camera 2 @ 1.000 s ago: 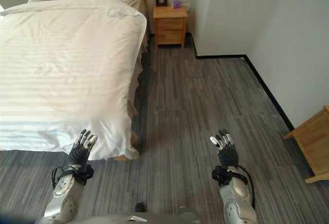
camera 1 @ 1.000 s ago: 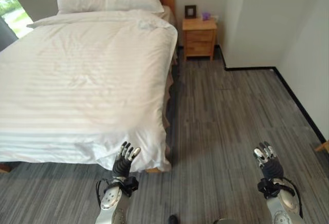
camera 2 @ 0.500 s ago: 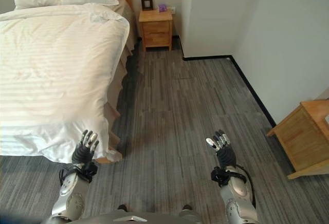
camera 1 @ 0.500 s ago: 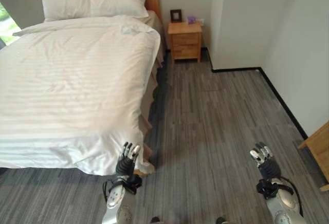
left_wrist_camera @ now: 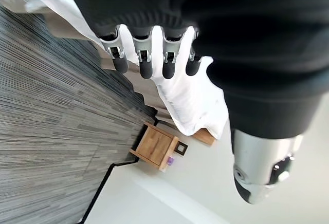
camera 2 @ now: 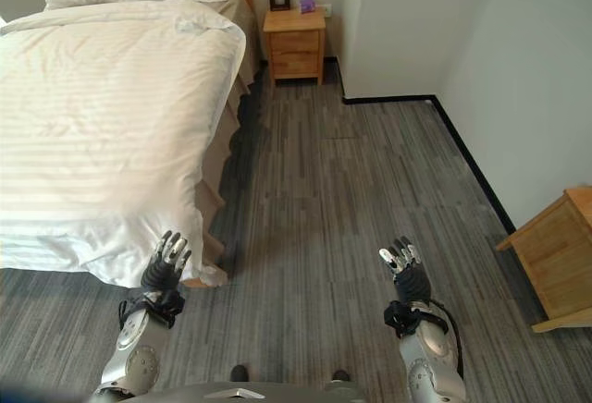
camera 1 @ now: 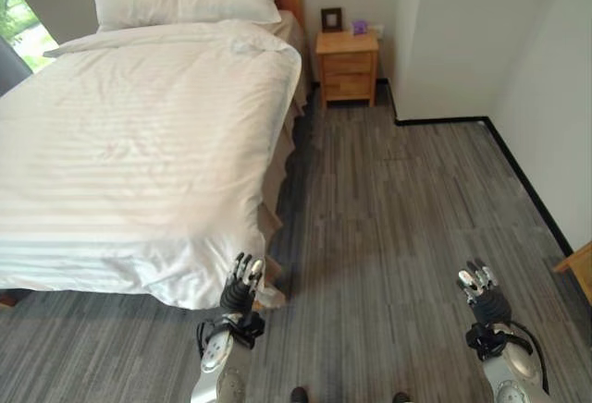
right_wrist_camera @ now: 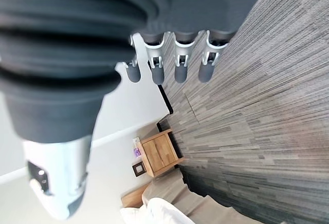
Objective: Making the bed.
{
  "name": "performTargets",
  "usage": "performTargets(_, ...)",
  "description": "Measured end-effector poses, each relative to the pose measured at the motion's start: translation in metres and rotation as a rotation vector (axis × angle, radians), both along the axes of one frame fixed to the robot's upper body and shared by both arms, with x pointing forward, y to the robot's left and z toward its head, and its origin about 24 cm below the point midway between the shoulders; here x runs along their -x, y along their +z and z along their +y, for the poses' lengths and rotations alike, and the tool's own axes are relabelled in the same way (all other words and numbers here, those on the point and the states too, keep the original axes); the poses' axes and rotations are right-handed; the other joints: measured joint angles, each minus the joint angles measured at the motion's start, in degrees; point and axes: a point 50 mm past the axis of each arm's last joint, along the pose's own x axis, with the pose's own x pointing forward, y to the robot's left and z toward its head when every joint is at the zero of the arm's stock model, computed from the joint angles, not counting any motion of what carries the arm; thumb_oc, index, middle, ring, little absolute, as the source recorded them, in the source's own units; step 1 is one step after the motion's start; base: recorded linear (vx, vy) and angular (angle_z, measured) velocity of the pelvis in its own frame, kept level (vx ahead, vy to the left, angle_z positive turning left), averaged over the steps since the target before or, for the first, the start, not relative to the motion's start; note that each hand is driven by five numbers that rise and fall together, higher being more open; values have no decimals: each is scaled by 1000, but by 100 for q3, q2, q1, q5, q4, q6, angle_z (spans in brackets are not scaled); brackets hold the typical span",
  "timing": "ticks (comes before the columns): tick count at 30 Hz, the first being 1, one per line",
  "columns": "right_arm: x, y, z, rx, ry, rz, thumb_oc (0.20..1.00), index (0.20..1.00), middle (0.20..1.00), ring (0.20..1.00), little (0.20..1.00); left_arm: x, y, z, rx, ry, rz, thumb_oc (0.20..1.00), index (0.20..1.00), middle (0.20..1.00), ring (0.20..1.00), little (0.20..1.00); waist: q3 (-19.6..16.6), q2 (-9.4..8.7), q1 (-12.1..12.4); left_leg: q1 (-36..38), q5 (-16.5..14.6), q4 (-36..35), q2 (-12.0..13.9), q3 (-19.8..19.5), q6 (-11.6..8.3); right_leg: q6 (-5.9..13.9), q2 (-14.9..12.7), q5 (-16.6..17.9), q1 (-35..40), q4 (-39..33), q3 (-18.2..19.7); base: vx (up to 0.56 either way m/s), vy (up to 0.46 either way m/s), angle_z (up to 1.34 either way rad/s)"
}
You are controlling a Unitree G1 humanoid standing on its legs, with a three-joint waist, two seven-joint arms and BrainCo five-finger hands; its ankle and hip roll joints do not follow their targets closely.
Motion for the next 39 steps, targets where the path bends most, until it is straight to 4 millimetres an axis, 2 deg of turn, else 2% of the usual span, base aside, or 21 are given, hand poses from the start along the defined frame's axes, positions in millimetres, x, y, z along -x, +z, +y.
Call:
performTargets(4,0,-1,3,-6,11,4,1000,1000,1000,1000,1000,4,0,11,-26,25,11,1000,1000,1000,1000,1000,-17,-74,14,0,-113,-29,-262,33,151,148,-284,-12,-65,56,75,117,84,-1)
performTargets(9,-3,-2,11,-18,34,2,1000,1000,1000,1000,1000,16,-5,24,-42,82,47,1000,1000,1000,1000,1000,-20,-174,83,-4,-155,0,-407,146,266,287,-424,-37,-268,296,231,76,112,-12)
performTargets(12,-11,3,13,-19,41,-23,1000,1000,1000,1000,1000,10,-2,25,-50,89,40,1000,1000,1000,1000,1000,65,-195,102,-118,-217,110,-445,199,388,590,-565,-267,-1125,1762,506,85,92,-17)
performTargets(15,-16,5,17,-31,49,-41,1000,1000,1000,1000,1000,9,0,31,-77,88,39,1000,1000,1000,1000,1000,312,-299,11,153,-294,31,-438,258,481,610,-701,-276,-1721,3097,695,294,1,-24)
performTargets(16,-10,2,18,-41,48,-31,1000,1000,1000,1000,1000,9,1,34,-92,88,36,1000,1000,1000,1000,1000,357,-300,-27,186,-313,-6,-416,264,477,627,-711,-446,-2036,3317,710,545,-128,-1)
performTargets(19,-4,-2,18,-52,37,-18,1000,1000,1000,1000,1000,6,6,42,-141,79,26,1000,1000,1000,1000,1000,362,-405,-229,33,-331,15,-434,92,464,642,-565,-425,-2246,2126,711,429,-135,29)
performTargets(21,-5,-1,17,-55,29,-24,1000,1000,1000,1000,1000,3,9,43,-148,78,14,1000,1000,1000,1000,1000,383,-405,-308,-46,-320,16,-422,4,478,550,-433,-353,-2271,1446,692,385,-146,40)
performTargets(22,-3,-2,16,-61,17,-21,1000,1000,1000,1000,1000,3,9,43,-152,70,18,1000,1000,1000,1000,1000,378,-437,-375,-8,-369,-3,-400,-33,405,506,-370,-249,-2317,1238,723,640,-254,39)
performTargets(23,-1,-3,16,-61,13,-16,1000,1000,1000,1000,1000,2,8,41,-150,67,17,1000,1000,1000,1000,1000,354,-430,-384,-8,-408,-30,-350,-101,346,412,-313,-58,-2227,1193,735,643,-274,59)
performTargets(25,0,-4,14,-62,6,-12,1000,1000,1000,1000,1000,-2,10,34,-150,37,5,1000,1000,1000,1000,1000,326,-344,-549,41,-591,-37,-180,-389,192,349,-171,21,-2156,1278,547,452,-221,56)
performTargets(27,-6,-1,12,-48,24,-25,1000,1000,1000,1000,1000,1,8,32,-138,40,9,1000,1000,1000,1000,1000,343,-204,-543,208,-755,494,97,-456,127,156,98,30,-1992,1359,375,344,-264,-8)
performTargets(28,-10,3,8,-31,36,-41,1000,1000,1000,1000,1000,1,8,31,-133,41,6,1000,1000,1000,1000,1000,316,-129,-533,248,-855,776,304,-477,-8,-117,325,50,-1854,1523,234,459,-407,-18)
performTargets(30,-11,3,5,-33,24,-42,1000,1000,1000,1000,1000,-8,13,32,-124,49,-26,1000,1000,1000,1000,1000,229,-405,-543,-161,-949,1790,285,-515,-308,-489,195,-139,-1897,1749,119,510,-520,1)
performTargets(31,-11,3,4,-41,11,-46,1000,1000,1000,1000,1000,-8,12,32,-110,59,-25,1000,1000,1000,1000,1000,196,-474,-474,-410,-830,2178,269,-502,-394,-556,226,-105,-1871,1737,-4,468,-491,6)
performTargets(32,-11,4,0,-44,-8,-50,1000,1000,1000,1000,1000,-13,12,27,-75,60,-32,1000,1000,1000,1000,1000,205,-565,-402,-846,-559,3021,328,-502,-407,-595,269,-141,-1732,1652,-45,400,-373,-18)
performTargets(33,-8,4,-3,-37,-12,-49,1000,1000,1000,1000,1000,-16,13,23,-56,49,-43,1000,1000,1000,1000,1000,237,-693,-228,-1093,-272,3821,373,-483,-292,-835,295,-9,-1535,1521,31,458,-297,-28)
performTargets(34,-8,4,-3,-31,-10,-46,1000,1000,1000,1000,1000,-11,8,24,-52,52,-24,1000,1000,1000,1000,1000,279,-702,-90,-1159,-23,4115,382,-499,-208,-1162,344,-2,-1343,1475,33,500,-208,-34)
performTargets(35,-8,3,-4,-23,-14,-35,1000,1000,1000,1000,1000,-9,6,23,-47,46,-11,1000,1000,1000,1000,1000,304,-733,-42,-1264,225,4520,378,-554,-193,-1207,365,-51,-1084,1319,31,544,-171,-15)
performTargets(36,-7,3,-6,-21,-22,-32,1000,1000,1000,1000,1000,-6,3,23,-45,47,3,1000,1000,1000,1000,1000,304,-747,-17,-1322,221,4609,340,-446,-203,-1209,357,-50,-944,1159,23,491,-116,-4)
performTargets(37,-9,3,-3,-28,-25,-32,1000,1000,1000,1000,1000,-1,-1,23,-37,55,21,1000,1000,1000,1000,1000,322,-790,17,-1500,86,4294,162,-45,-324,-1088,360,-126,-560,449,72,468,-70,-12)
performTargets(39,-17,9,-5,-34,-30,-66,1000,1000,1000,1000,1000,2,0,21,-29,52,11,1000,1000,1000,1000,1000,385,-711,226,-1808,118,3637,16,417,-287,-1042,397,9,-391,162,160,532,-16,-16)
